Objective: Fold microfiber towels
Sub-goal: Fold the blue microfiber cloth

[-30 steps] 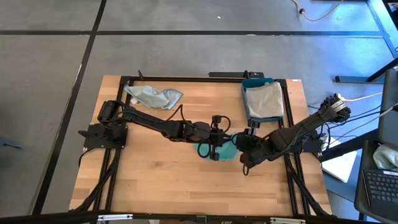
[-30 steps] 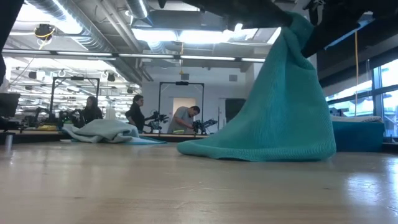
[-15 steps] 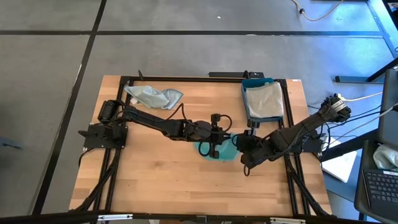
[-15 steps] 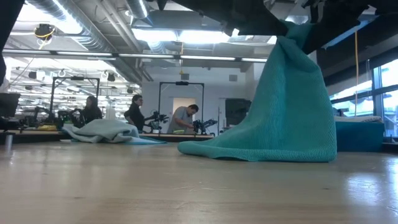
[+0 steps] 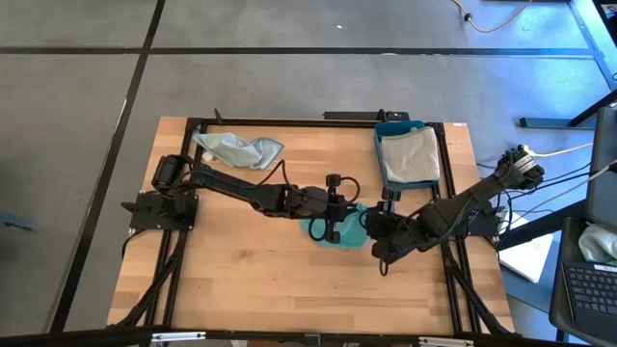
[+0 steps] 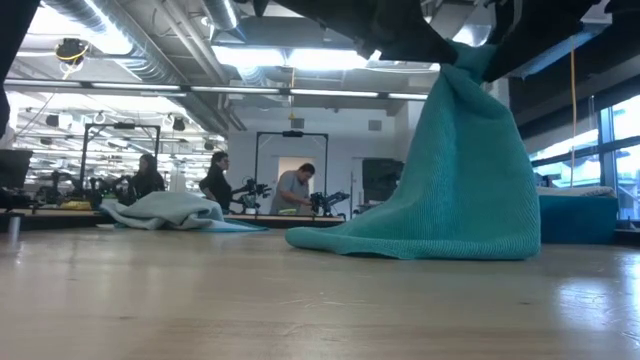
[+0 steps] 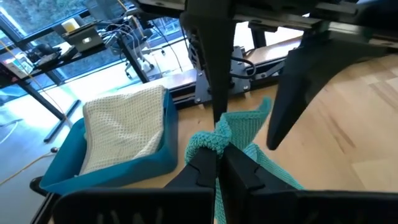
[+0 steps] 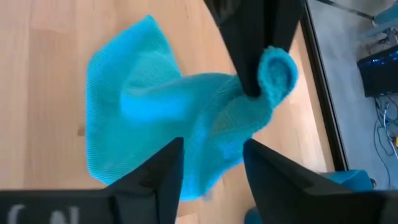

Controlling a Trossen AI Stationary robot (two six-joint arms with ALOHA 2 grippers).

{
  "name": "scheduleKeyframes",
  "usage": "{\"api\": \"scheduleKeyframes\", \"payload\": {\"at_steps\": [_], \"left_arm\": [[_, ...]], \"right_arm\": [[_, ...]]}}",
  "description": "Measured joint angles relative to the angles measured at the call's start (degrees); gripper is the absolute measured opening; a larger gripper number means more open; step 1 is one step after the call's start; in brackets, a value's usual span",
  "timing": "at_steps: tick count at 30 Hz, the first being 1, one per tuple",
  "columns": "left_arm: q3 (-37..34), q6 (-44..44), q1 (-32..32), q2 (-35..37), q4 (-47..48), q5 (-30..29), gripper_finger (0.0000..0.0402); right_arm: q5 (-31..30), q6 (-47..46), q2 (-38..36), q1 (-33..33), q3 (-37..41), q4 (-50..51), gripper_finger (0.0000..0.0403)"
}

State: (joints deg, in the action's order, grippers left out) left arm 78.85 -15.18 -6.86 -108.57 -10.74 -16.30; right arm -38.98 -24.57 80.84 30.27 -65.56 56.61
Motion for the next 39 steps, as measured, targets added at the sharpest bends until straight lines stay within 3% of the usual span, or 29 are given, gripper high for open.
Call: {"api": "scheduleKeyframes", "payload": {"at_steps": [5, 10, 19, 25, 39], "left_arm": [[0.0, 0.0, 0.0, 0.0, 0.0, 0.0, 0.0000], [0.0, 0.0, 0.0, 0.0, 0.0, 0.0, 0.0000], [0.0, 0.0, 0.0, 0.0, 0.0, 0.0, 0.0000], [0.0, 0.0, 0.0, 0.0, 0.0, 0.0, 0.0000], [0.0, -0.4, 0.0, 0.0, 0.0, 0.0, 0.0000]], "right_arm": [[-0.5, -0.4, 0.0, 0.0, 0.0, 0.2, 0.0182], [-4.3, 0.3, 0.0, 0.0, 0.0, 0.9, 0.0161], [-4.1, 0.7, 0.0, 0.0, 0.0, 2.9, 0.0093], [-3.0, 1.2, 0.0, 0.0, 0.0, 4.7, 0.0013], [-3.5, 2.3, 0.0, 0.0, 0.0, 6.4, 0.0004]]}}
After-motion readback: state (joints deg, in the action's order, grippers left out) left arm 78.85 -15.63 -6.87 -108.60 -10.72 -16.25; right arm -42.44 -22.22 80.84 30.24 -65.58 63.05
